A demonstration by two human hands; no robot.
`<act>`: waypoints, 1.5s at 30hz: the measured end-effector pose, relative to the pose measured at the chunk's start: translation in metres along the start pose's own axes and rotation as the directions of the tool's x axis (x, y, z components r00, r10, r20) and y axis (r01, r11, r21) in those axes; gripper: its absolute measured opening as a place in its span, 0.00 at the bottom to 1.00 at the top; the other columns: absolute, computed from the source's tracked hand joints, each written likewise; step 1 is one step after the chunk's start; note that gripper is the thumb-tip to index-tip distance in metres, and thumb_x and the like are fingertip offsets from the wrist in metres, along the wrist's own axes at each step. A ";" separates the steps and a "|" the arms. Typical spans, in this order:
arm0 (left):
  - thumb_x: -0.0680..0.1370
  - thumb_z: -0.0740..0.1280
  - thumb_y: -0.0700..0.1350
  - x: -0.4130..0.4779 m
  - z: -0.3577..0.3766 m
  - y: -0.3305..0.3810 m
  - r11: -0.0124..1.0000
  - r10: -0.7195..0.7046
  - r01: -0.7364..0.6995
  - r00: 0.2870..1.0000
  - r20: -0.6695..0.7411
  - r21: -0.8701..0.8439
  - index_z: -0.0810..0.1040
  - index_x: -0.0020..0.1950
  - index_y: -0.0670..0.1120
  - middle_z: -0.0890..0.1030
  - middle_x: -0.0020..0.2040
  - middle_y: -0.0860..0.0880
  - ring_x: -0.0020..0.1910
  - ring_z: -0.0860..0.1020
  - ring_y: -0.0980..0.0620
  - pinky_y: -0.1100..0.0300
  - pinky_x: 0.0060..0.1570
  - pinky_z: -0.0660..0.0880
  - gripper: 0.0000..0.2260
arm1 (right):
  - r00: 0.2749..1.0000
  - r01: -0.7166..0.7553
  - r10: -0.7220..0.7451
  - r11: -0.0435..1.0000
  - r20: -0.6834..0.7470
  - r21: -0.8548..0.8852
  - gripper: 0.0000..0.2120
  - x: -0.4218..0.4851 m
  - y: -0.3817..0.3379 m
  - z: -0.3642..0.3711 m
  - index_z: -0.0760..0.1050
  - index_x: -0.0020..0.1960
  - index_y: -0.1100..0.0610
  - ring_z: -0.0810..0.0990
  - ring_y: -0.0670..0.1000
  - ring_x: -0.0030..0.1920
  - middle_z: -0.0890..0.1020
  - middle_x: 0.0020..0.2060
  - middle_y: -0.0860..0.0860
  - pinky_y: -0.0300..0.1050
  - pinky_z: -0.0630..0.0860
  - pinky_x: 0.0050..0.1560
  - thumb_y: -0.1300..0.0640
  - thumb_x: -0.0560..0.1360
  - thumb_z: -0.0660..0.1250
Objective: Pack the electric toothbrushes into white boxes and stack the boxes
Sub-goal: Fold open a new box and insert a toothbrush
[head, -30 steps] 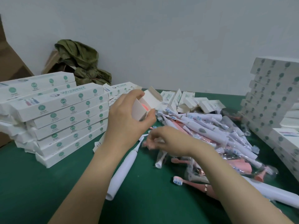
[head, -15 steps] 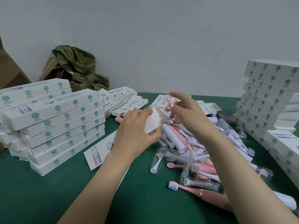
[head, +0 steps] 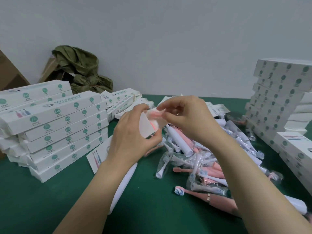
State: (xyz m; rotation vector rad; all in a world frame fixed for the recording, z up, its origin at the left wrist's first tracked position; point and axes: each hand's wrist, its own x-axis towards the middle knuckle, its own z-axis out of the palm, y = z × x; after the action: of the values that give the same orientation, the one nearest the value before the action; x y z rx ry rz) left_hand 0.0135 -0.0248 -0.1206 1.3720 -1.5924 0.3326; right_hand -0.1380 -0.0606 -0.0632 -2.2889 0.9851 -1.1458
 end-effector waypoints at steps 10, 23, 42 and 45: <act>0.66 0.66 0.55 0.002 -0.003 0.001 0.998 -0.022 0.022 1.000 -0.004 -0.052 0.72 0.61 0.46 0.78 0.52 0.50 0.51 0.74 0.51 0.68 0.47 0.63 0.26 | 0.965 -0.227 0.136 0.860 0.223 0.458 0.11 -0.005 -0.013 -0.002 0.76 0.50 0.54 0.84 0.58 0.48 0.85 0.46 0.57 0.57 0.77 0.57 0.62 0.70 0.74; 0.65 0.65 0.56 0.001 -0.002 0.005 0.998 0.003 -0.006 0.999 -0.042 -0.067 0.73 0.61 0.43 0.79 0.54 0.50 0.52 0.76 0.50 0.69 0.50 0.64 0.28 | 0.957 0.139 -0.120 0.989 -0.266 0.054 0.07 -0.011 -0.013 0.045 0.84 0.46 0.55 0.77 0.46 0.39 0.83 0.41 0.52 0.37 0.73 0.44 0.64 0.72 0.70; 0.67 0.66 0.57 0.006 -0.017 -0.016 0.997 -0.064 0.058 0.987 -0.150 -0.044 0.72 0.62 0.44 0.78 0.52 0.48 0.49 0.75 0.46 0.66 0.47 0.64 0.28 | 0.869 -0.066 0.224 0.936 0.441 -0.346 0.12 0.022 0.076 0.068 0.79 0.51 0.53 0.74 0.40 0.40 0.79 0.45 0.45 0.27 0.67 0.37 0.67 0.73 0.67; 0.67 0.66 0.57 0.005 -0.016 -0.016 0.998 -0.060 0.054 0.989 -0.135 -0.044 0.71 0.62 0.44 0.77 0.52 0.49 0.49 0.75 0.47 0.65 0.47 0.65 0.28 | 0.863 0.030 0.190 0.906 0.469 -0.422 0.11 0.024 0.081 0.077 0.80 0.54 0.54 0.74 0.45 0.45 0.81 0.50 0.48 0.35 0.67 0.44 0.64 0.75 0.65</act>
State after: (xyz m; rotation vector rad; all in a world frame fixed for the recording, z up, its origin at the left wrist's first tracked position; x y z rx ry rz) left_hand 0.0353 -0.0217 -0.1145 1.3330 -1.4382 0.3505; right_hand -0.0996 -0.1307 -0.1450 -2.6374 1.1735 -0.2648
